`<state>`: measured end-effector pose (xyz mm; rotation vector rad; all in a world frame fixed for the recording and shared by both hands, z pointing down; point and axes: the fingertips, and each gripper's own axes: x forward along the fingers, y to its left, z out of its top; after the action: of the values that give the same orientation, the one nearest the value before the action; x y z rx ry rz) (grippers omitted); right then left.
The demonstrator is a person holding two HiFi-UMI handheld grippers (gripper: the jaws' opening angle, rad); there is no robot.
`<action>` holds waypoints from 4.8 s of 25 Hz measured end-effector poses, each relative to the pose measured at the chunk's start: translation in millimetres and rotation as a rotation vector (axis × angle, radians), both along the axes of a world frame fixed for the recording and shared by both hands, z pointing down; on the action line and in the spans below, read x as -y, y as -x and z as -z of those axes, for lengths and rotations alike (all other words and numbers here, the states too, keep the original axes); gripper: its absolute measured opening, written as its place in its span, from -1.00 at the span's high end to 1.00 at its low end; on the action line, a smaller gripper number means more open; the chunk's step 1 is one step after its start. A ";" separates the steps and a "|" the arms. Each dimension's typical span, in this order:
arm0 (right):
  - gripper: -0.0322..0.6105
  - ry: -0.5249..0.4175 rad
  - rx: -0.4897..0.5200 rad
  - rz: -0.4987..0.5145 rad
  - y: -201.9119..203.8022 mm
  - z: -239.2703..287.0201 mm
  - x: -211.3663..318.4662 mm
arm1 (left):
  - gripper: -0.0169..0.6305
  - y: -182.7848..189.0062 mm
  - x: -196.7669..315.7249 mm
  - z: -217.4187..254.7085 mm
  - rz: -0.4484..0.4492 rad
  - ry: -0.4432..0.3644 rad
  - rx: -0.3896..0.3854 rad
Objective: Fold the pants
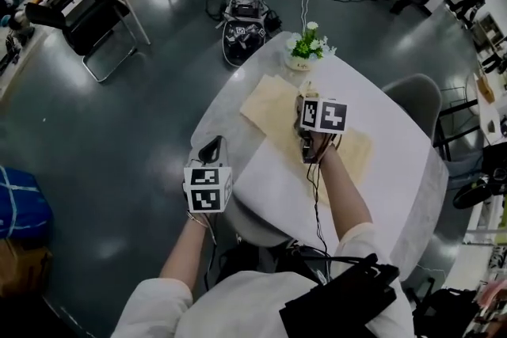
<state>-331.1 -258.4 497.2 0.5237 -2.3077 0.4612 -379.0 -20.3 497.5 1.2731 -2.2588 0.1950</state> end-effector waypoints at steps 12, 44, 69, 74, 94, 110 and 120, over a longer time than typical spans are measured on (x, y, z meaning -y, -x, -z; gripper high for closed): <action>0.13 0.201 0.247 -0.031 89.5 -48.0 -19.8 | 0.94 9.5 -33.9 -61.1 0.052 0.060 -0.091; 0.31 0.136 0.076 -0.436 -288.2 -82.0 86.8 | 0.94 -135.9 112.1 -70.2 -0.193 0.029 -0.128; 0.44 0.268 0.002 -0.394 -332.0 -172.8 80.3 | 0.94 -207.9 127.8 -117.8 -0.192 0.114 -0.125; 0.59 0.237 -0.051 -0.389 -335.1 -174.9 81.3 | 0.94 -205.9 121.6 -119.4 -0.180 0.114 -0.131; 0.90 0.204 -0.047 -0.285 -302.9 -120.5 70.5 | 0.94 -175.4 78.7 -93.1 -0.075 0.072 -0.133; 0.90 0.205 0.049 -0.106 -159.0 -27.5 22.8 | 0.94 -105.1 37.8 -25.5 0.026 -0.006 -0.083; 0.90 0.275 0.107 -0.096 -45.6 -15.2 -3.2 | 0.94 -44.8 6.7 -22.8 0.052 0.004 -0.076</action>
<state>-285.5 -255.1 512.4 0.4846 -2.2772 0.8567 -334.2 -27.0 520.3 1.1984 -2.2226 0.1296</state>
